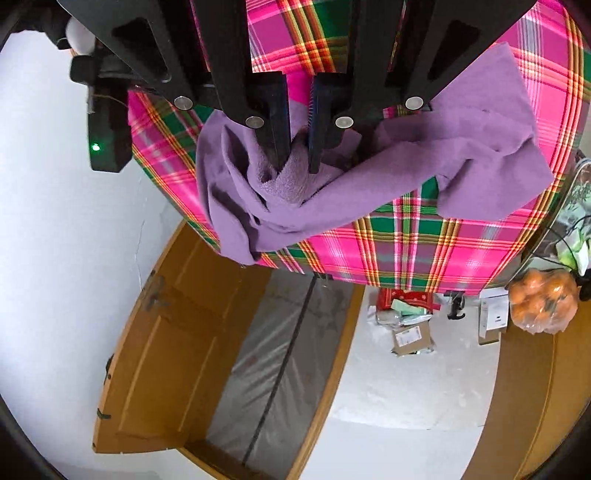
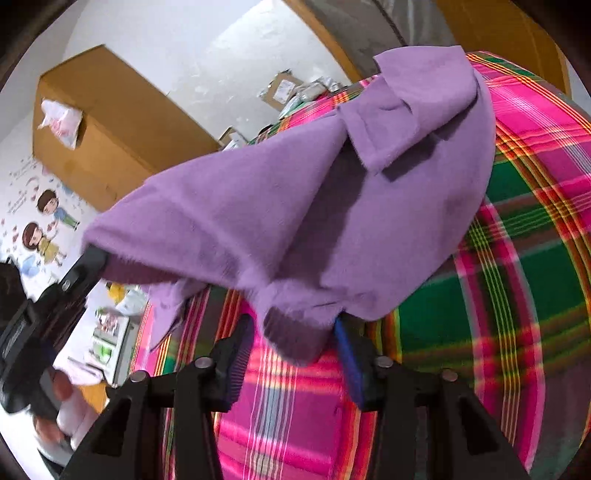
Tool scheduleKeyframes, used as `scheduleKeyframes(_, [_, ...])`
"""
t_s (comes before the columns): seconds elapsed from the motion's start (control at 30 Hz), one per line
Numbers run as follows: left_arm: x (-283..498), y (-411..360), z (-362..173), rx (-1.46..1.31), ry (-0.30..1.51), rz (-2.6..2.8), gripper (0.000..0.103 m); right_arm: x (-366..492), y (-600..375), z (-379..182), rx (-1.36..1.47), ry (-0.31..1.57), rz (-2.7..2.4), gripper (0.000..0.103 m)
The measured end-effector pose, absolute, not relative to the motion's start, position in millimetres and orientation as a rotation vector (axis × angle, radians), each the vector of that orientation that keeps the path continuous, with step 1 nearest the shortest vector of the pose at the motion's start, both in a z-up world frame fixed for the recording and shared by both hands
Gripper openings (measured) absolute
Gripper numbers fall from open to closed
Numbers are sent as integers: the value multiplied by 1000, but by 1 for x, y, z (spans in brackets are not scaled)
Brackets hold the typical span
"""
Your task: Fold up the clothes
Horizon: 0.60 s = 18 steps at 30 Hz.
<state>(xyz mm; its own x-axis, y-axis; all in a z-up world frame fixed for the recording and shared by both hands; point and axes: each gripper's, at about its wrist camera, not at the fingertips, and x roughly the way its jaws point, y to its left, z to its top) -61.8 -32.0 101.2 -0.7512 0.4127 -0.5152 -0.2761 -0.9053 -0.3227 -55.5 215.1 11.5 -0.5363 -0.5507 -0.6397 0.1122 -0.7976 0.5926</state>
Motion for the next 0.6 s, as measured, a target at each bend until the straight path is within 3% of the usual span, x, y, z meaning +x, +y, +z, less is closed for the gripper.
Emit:
scheduleKeyframes(0.07, [-61, -38, 102, -851, -337, 2624, 8, -56, 220, 11, 1211, -740, -2338, 9])
scheduleKeyframes(0.6, [25, -124, 90, -908, -518, 2752, 8, 81, 261, 123, 904, -641, -2250, 8])
